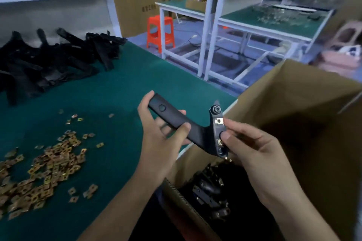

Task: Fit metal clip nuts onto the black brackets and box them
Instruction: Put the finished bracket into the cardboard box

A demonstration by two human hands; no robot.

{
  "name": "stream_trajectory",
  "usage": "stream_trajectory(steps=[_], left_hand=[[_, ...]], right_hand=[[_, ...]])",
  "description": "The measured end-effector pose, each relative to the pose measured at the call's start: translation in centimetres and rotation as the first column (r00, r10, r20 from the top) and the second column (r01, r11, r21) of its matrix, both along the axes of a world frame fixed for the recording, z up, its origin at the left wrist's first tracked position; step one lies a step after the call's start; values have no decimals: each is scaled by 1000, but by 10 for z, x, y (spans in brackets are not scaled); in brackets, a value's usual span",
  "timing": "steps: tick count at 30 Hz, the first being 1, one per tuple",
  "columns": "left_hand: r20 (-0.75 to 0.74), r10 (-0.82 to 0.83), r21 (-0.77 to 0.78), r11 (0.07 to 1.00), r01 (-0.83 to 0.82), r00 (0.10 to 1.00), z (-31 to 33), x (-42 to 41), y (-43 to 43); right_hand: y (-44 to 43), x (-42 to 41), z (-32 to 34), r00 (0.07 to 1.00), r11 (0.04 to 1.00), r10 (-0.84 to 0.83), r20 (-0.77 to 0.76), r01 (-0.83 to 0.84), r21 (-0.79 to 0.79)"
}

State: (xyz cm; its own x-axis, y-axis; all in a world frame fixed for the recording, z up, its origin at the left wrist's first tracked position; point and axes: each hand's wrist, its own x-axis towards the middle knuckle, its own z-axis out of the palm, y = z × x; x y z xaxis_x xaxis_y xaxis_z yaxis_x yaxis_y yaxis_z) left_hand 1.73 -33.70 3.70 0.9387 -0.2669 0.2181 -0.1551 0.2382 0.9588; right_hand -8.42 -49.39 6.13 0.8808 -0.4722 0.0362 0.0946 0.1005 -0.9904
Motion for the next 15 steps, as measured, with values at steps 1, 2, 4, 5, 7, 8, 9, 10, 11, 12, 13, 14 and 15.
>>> stream_trajectory(steps=[1,2,4,5,7,8,9,10,11,12,13,14,15], left_hand=[[-11,-26,27,999,26,1000,-5,-4,-12],[-17,-53,52,997,53,998,-11,-8,-23],[-21,-114,106,988,115,993,-24,-16,-41],[-22,-145,137,980,147,989,-31,-18,-48],[-35,-199,196,960,202,979,-48,-22,-60],[-41,-215,237,947,219,976,-55,-22,-63],[-41,-229,294,927,231,972,-60,-22,-65],[-40,-247,372,896,244,968,-62,-22,-65],[-43,-268,455,852,258,962,-63,-21,-64],[-44,-293,538,798,270,955,-65,-19,-62],[-36,-318,622,735,270,947,-67,-18,-59],[-18,-341,696,670,256,940,-68,-18,-56],[1,-358,747,621,237,934,-68,-18,-52]], right_hand=[[-9,-9,-4,999,999,-39,-30,39,1],[-18,-18,-8,996,997,-72,-58,72,-3],[-34,-35,-15,989,993,-114,-98,110,-50],[-40,-43,-19,985,989,-129,-117,119,-87],[-51,-57,-27,974,974,-165,-157,137,-178],[-57,-62,-33,965,963,-186,-183,142,-230],[-62,-66,-39,952,948,-207,-225,138,-287],[-67,-69,-45,930,926,-230,-286,120,-357],[-73,-71,-51,896,894,-258,-362,79,-442],[-78,-73,-57,852,847,-288,-436,15,-532],[-82,-74,-63,804,791,-316,-503,-69,-607],[-85,-75,-67,758,740,-337,-559,-154,-654],[-86,-74,-70,722,707,-345,-600,-221,-671]])
